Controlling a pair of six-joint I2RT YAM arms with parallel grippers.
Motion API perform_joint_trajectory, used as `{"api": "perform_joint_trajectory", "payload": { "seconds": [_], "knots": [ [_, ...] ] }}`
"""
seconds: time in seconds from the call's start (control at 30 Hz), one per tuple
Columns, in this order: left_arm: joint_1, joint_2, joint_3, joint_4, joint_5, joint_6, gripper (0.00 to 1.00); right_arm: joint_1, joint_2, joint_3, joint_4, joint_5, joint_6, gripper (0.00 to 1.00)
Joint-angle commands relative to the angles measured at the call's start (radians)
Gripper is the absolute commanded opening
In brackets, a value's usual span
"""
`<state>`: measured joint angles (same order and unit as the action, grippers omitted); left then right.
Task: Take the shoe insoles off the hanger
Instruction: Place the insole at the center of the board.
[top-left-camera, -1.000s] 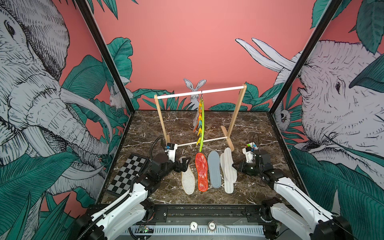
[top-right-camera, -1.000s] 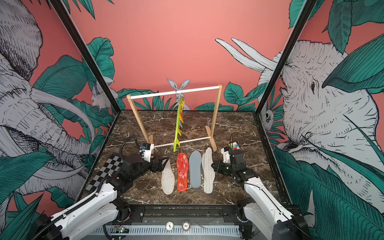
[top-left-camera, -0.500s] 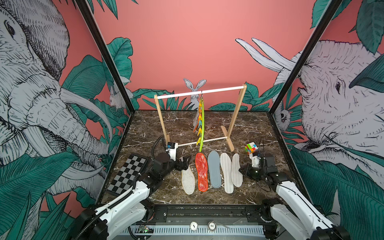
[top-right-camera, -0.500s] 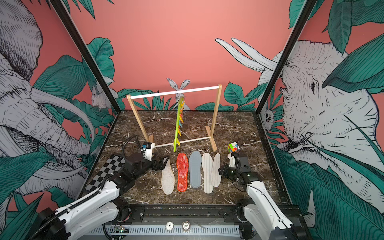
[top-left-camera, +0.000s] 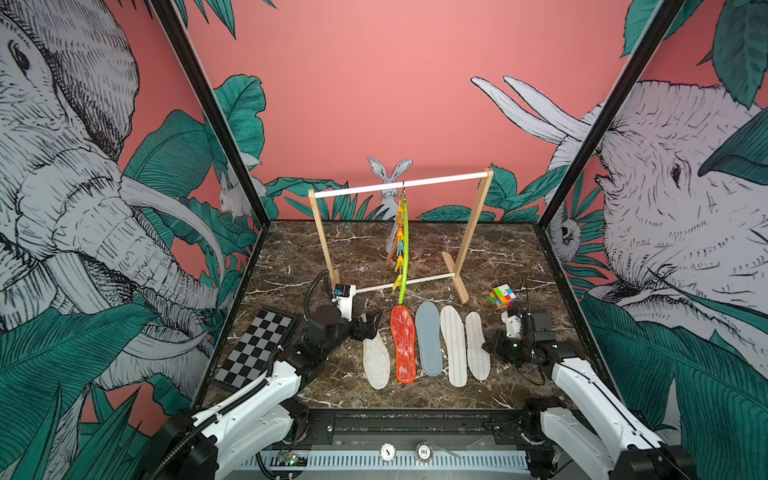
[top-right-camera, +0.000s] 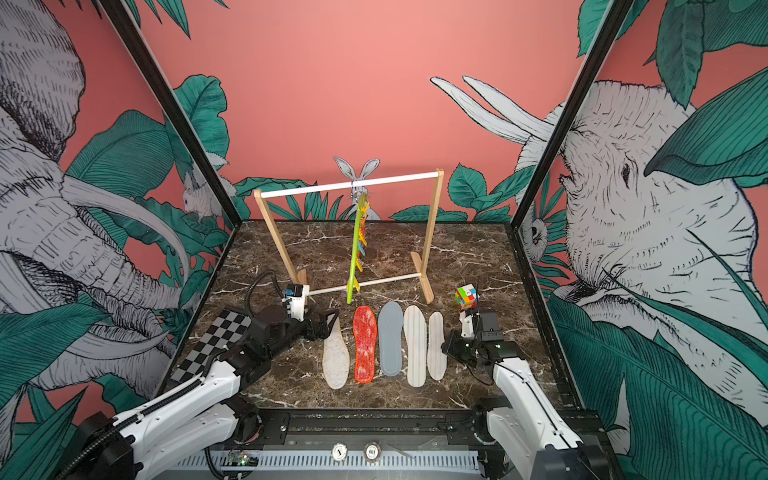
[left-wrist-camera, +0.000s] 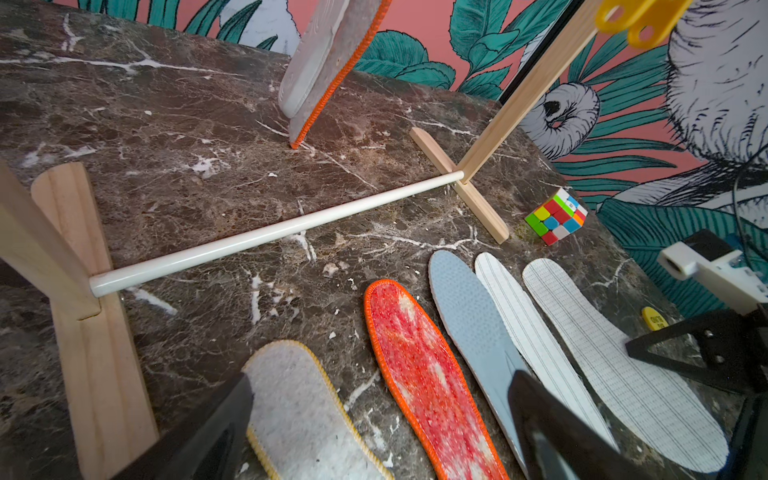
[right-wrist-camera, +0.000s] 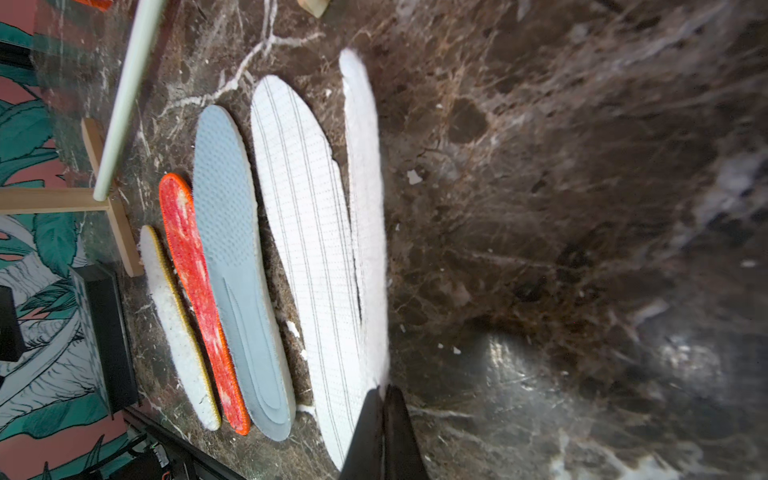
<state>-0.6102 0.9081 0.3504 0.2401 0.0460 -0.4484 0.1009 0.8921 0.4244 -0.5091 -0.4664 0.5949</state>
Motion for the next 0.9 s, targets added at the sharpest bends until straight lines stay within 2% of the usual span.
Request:
{"api": "perform_joint_trajectory", "payload": {
  "seconds": [0.0,0.67,0.87],
  "knots": [
    [-0.004,0.007,-0.013,0.035,-0.006,-0.007,0.98,-0.010,0.031,0.040,-0.044,0.037,-0.048,0.00],
    [-0.003,0.049,0.008,0.051,-0.007,-0.009,0.98,-0.014,0.176,0.035,-0.002,0.120,-0.064,0.00],
    [-0.003,0.059,0.008,0.053,-0.008,-0.010,0.98,-0.014,0.202,0.033,0.013,0.146,-0.067,0.13]
  ]
}}
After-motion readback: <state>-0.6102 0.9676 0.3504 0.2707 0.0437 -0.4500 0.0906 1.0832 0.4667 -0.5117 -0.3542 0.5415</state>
